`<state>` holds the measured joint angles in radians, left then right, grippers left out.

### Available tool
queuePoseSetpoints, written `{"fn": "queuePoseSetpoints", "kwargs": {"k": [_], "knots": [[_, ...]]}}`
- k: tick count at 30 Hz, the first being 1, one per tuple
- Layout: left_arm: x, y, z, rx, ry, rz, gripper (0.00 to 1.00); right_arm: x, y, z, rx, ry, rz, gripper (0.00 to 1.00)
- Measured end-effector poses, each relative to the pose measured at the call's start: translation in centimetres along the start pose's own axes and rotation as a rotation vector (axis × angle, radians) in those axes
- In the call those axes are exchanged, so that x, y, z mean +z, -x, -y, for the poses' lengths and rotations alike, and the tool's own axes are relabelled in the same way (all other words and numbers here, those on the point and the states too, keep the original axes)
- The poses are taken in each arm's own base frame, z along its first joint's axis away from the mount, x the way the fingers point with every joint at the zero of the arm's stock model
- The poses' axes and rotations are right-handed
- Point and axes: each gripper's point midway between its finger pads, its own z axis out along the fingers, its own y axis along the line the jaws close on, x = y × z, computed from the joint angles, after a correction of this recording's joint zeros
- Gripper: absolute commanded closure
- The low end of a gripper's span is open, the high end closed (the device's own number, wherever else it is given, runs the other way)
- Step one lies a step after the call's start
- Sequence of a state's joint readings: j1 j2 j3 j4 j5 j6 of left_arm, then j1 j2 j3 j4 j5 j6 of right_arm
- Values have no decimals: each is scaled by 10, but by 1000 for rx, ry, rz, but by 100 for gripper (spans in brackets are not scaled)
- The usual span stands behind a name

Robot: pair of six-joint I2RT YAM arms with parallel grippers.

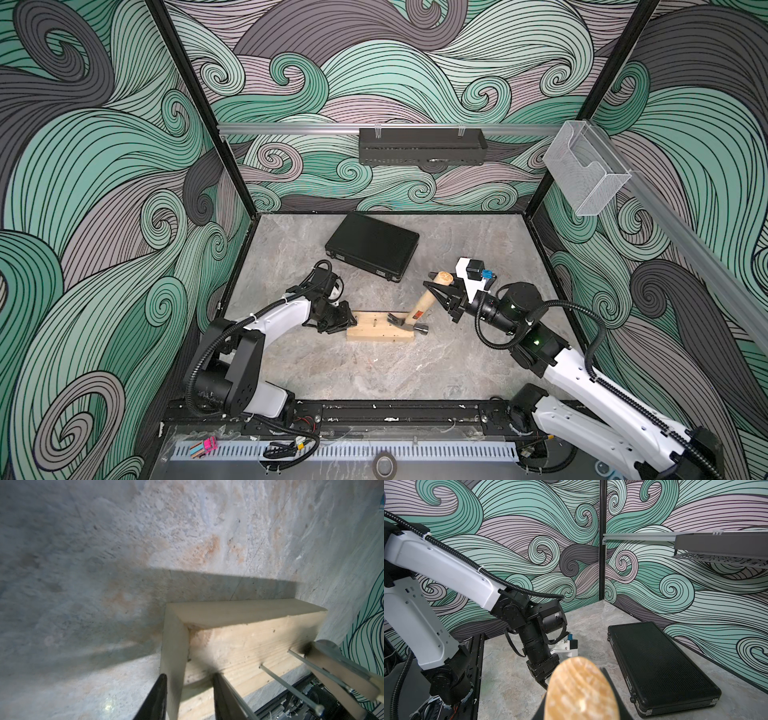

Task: Use a claw hammer to pull out a nail
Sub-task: Remove the nail from the mounting plate.

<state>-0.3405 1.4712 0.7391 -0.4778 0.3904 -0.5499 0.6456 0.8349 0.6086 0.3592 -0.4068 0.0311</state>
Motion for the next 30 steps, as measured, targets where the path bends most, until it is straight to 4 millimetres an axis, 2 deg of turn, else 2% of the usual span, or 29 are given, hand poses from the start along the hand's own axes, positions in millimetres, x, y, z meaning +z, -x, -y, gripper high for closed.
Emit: {"fn": "queuePoseSetpoints", "kwargs": {"k": [30], "knots": [[4,5,5,6,-34,8,66,-8,-2,6,28,-38,57,100]]}}
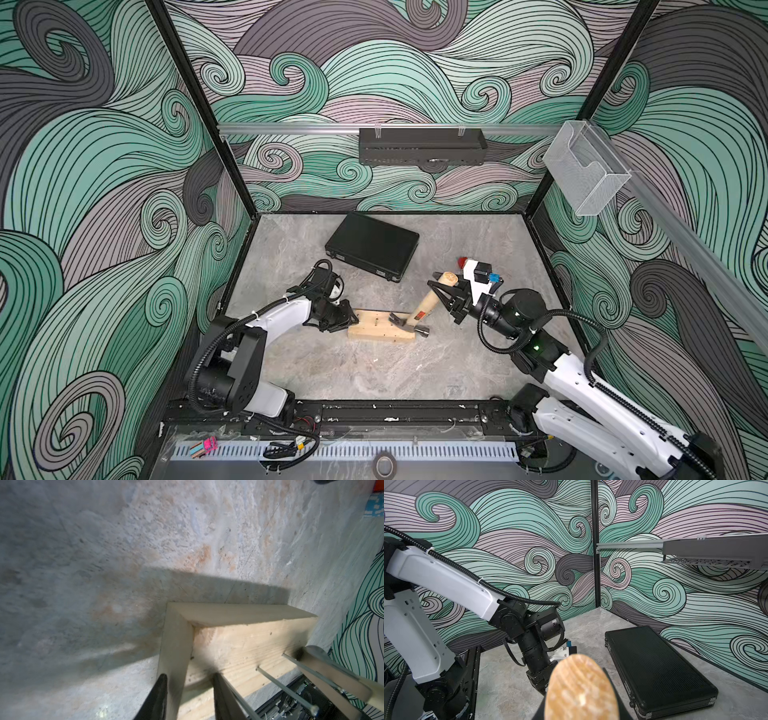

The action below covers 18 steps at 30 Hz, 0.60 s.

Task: Use a claw hammer to pull out a nail
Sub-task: Remove the nail from the mounting plate.

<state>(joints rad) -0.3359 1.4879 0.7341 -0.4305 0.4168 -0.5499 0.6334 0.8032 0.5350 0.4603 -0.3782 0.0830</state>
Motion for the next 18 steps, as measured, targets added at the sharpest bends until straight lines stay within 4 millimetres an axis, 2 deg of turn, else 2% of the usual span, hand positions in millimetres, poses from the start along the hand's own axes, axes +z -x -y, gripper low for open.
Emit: {"fn": "queuePoseSetpoints", "kwargs": {"k": [18], "knots": [[2,7,3,9,-19,39,68,-7,1,0,-7,-13,46,100]]}}
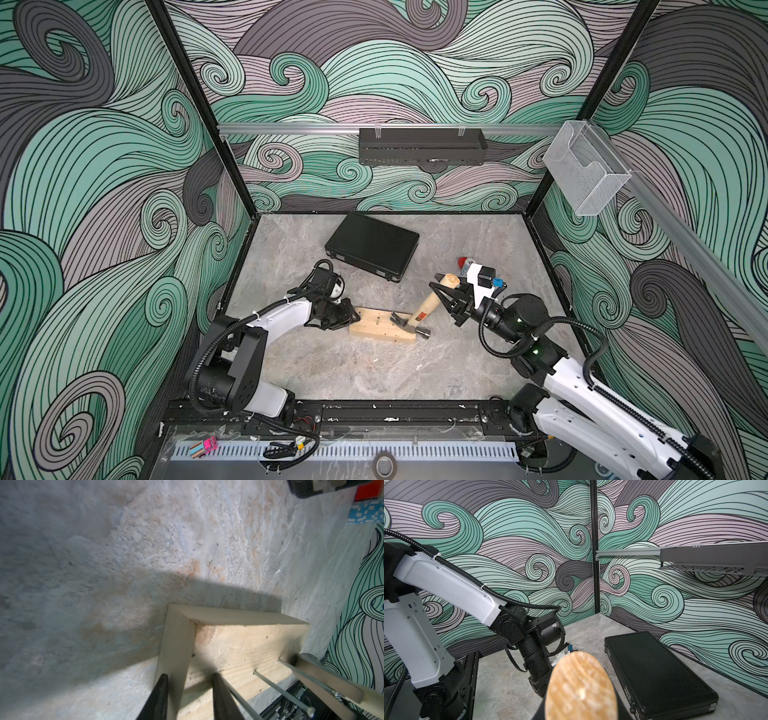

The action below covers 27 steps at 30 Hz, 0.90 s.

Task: Use a claw hammer to pull out a nail
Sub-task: Remove the nail from the mounting plate.

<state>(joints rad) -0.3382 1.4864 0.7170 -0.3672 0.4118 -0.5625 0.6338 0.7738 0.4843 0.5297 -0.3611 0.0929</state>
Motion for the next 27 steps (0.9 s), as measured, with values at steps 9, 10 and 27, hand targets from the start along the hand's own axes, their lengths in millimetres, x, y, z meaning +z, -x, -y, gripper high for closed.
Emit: {"fn": "queuePoseSetpoints", "kwargs": {"k": [9,10,27], "knots": [[2,3,2,-6,-7,16,69,-6,2,1,-2,-18,31,100],[2,3,2,-7,-8,16,69,-6,2,1,-2,-20,35,100],[2,3,2,-18,-6,16,69,-14,1,3,4,-41,73,100]]}}
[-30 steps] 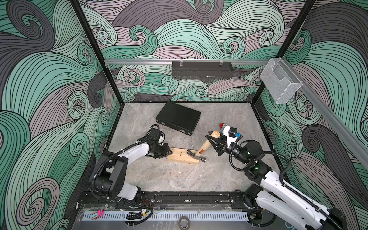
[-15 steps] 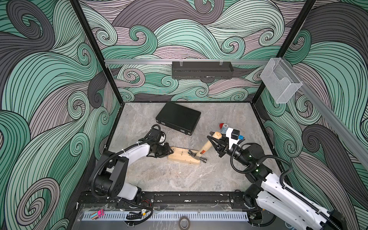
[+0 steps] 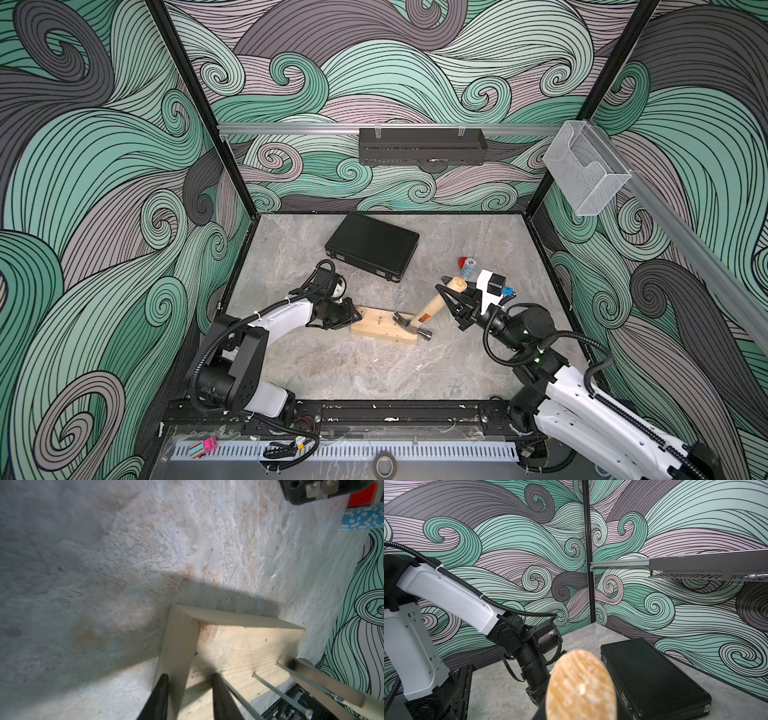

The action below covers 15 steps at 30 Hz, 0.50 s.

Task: Use a claw hammer to pull out a nail
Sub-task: Remove the nail from the mounting plate.

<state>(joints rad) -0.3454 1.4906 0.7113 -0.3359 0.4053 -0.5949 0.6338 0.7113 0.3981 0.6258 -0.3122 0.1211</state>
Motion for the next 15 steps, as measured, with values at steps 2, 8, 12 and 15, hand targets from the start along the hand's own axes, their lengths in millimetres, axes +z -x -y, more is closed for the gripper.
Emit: {"fn": "queuePoseSetpoints", "kwargs": {"k": [2,8,12,15], "knots": [[0,0,0,0,0,0,69,0,0,0,0,-1,1,100],[0,0,0,0,0,0,69,-1,0,0,2,-2,4,100],[0,0,0,0,0,0,69,-2,0,0,3,-4,8,100],[0,0,0,0,0,0,69,-2,0,1,4,-9,11,100]]}}
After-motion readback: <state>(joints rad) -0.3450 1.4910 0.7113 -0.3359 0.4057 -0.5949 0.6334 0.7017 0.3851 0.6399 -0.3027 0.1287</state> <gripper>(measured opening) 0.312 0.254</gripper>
